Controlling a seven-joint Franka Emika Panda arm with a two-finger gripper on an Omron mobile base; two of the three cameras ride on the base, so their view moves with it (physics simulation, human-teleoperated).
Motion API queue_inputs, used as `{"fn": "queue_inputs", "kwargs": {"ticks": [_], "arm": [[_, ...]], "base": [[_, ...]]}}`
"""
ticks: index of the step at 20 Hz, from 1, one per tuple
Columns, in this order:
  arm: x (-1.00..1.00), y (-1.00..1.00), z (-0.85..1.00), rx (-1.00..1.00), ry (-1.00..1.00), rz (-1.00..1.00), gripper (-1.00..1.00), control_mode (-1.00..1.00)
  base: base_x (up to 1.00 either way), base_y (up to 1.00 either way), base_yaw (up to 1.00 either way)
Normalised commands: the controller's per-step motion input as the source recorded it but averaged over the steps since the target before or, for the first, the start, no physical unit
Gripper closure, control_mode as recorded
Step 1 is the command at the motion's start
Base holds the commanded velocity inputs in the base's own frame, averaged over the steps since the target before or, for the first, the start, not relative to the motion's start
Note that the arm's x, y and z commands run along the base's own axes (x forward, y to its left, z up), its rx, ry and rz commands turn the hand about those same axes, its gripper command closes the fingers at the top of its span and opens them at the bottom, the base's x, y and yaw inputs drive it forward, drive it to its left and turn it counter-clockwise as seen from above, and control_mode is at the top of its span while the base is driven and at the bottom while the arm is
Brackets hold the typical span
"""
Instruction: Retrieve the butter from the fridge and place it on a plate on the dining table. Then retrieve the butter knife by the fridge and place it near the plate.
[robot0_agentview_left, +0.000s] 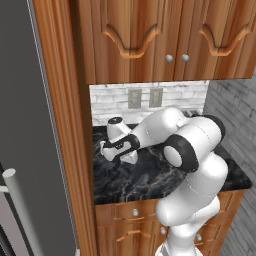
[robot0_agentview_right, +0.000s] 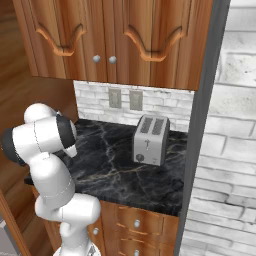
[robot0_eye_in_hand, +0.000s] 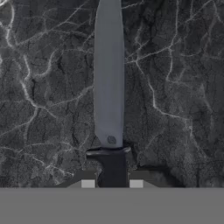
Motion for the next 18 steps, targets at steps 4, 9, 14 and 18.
{"fn": "queue_inputs", "kwargs": {"ticks": [4,9,14,18], "arm": [[-0.63,-0.5,0.73,-0.02,0.11,0.09,1.0,-1.0],[-0.7,-0.47,0.53,0.04,0.01,0.28,1.0,-1.0],[-0.46,-0.62,0.61,0.0,0.02,0.42,1.0,-1.0],[-0.65,-0.47,0.32,0.15,-0.08,0.46,1.0,-1.0]], "base": [[0.0,0.0,0.0],[0.0,0.0,0.0],[0.0,0.0,0.0],[0.0,0.0,0.0]]}}
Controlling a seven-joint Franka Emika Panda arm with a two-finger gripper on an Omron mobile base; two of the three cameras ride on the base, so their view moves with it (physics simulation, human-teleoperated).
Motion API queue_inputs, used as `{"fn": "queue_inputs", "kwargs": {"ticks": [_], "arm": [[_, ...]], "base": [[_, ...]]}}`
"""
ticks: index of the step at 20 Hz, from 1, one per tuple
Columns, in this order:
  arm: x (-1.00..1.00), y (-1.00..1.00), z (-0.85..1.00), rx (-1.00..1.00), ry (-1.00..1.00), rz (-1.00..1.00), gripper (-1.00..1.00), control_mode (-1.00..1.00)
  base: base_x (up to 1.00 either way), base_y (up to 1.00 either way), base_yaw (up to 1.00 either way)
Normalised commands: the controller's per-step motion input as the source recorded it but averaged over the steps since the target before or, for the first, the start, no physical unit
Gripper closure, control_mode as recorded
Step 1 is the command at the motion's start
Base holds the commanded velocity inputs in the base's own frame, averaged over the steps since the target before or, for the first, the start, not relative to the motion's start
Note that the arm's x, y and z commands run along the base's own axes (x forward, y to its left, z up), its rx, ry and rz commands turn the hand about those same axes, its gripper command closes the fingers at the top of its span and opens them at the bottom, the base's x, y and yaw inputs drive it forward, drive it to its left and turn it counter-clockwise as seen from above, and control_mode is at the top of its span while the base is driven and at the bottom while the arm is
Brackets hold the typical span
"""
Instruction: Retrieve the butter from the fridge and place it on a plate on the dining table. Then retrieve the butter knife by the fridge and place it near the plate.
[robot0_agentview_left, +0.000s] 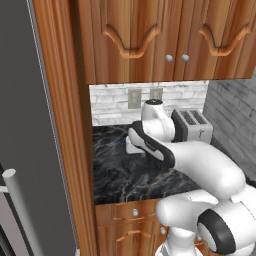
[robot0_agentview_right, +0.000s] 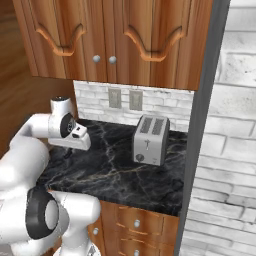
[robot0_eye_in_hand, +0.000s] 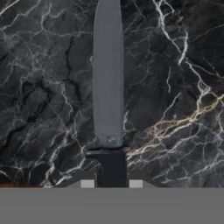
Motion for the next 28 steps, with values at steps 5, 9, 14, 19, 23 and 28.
{"fn": "queue_inputs", "kwargs": {"ticks": [5,9,14,19,23,28], "arm": [[-0.62,-0.25,0.3,0.13,-0.18,0.31,1.0,-1.0],[-0.19,0.0,0.45,0.0,0.12,0.02,1.0,-1.0],[-0.3,-0.04,0.5,-0.03,0.22,-0.03,1.0,-1.0],[-0.23,-0.11,0.07,-0.18,0.07,-0.07,1.0,-1.0],[-0.11,0.0,0.0,-0.01,0.0,0.0,1.0,-1.0],[0.0,0.0,0.0,0.0,0.0,0.0,1.0,1.0]], "base": [[0.0,0.0,0.0],[0.0,0.0,0.0],[0.0,0.0,0.0],[0.0,0.0,0.0],[0.0,0.0,0.0],[-0.05,0.0,0.0]]}}
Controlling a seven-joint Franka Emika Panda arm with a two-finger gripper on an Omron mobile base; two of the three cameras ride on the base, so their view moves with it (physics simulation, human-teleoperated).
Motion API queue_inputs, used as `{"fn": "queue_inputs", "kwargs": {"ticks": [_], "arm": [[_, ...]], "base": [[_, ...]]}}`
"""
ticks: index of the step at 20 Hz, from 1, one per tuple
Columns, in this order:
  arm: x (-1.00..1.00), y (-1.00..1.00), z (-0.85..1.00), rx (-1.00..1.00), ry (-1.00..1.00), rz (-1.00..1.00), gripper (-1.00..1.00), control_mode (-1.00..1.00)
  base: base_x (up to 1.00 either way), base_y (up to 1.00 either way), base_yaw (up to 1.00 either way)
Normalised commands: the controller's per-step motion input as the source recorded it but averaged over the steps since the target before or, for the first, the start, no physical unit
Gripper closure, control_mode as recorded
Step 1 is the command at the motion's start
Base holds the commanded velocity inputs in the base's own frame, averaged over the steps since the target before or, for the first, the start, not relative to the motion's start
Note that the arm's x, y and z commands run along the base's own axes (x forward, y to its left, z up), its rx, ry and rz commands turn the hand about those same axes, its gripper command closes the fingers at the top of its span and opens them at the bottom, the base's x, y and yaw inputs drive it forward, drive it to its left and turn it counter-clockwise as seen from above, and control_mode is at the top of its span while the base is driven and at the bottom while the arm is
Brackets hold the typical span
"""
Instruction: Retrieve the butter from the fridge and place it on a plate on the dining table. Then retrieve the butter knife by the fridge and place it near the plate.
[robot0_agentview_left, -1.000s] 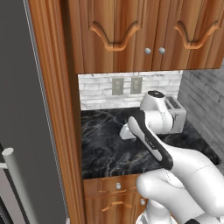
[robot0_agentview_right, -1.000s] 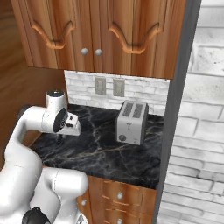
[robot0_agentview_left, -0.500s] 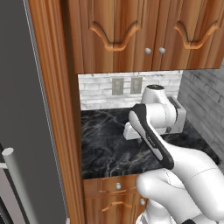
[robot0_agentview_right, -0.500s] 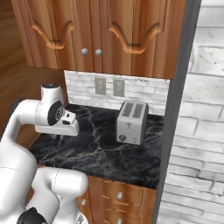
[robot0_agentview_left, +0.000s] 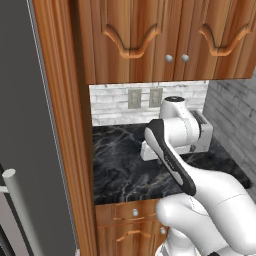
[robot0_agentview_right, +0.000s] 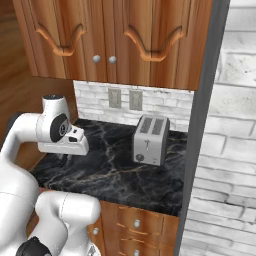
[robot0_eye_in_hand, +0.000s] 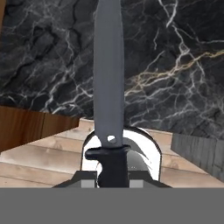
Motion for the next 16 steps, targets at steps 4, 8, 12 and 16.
{"fn": "queue_inputs", "kwargs": {"ticks": [4,8,12,16], "arm": [[0.0,0.0,0.0,0.0,0.0,0.0,1.0,1.0],[0.0,0.0,0.0,0.0,0.0,0.0,1.0,1.0],[0.0,0.0,0.0,0.0,0.0,0.0,1.0,1.0],[0.0,0.0,0.0,0.0,0.0,0.0,1.0,1.0]], "base": [[-0.51,0.02,0.0],[-0.6,0.01,-0.2],[-0.67,0.0,-0.39],[-0.6,0.0,-0.52]]}}
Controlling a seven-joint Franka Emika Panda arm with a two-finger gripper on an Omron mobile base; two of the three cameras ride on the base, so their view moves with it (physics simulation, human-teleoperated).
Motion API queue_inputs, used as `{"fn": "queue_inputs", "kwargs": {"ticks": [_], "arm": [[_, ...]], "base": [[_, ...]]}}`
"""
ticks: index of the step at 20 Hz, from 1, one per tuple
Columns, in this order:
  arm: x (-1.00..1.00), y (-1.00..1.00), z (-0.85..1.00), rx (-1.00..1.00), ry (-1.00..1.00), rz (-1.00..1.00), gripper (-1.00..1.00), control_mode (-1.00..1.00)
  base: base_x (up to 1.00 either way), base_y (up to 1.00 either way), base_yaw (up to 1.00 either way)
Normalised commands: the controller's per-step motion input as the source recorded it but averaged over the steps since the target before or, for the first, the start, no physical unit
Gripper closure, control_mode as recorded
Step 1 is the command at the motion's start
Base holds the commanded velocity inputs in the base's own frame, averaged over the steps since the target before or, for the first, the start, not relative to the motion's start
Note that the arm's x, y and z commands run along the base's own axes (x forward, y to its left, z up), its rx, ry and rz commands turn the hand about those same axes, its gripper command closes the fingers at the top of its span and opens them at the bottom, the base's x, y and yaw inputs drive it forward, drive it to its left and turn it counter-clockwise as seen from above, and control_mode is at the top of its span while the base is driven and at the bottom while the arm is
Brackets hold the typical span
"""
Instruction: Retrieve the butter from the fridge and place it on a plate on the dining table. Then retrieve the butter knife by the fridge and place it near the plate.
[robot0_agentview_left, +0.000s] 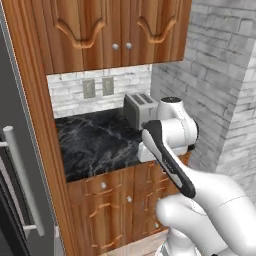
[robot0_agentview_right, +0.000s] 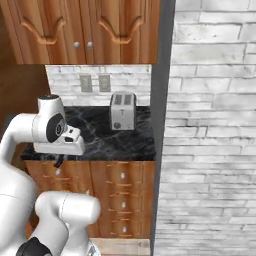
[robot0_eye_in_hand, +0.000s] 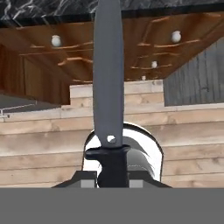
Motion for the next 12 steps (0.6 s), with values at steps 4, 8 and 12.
{"fn": "queue_inputs", "kwargs": {"ticks": [4,8,12], "arm": [[0.0,0.0,0.0,0.0,0.0,0.0,1.0,1.0],[0.0,0.0,0.0,0.0,0.0,0.0,1.0,1.0],[0.0,0.0,0.0,0.0,0.0,0.0,1.0,1.0]], "base": [[-0.09,-0.31,-0.82],[0.0,-0.57,-0.83],[0.0,-0.76,-0.77]]}}
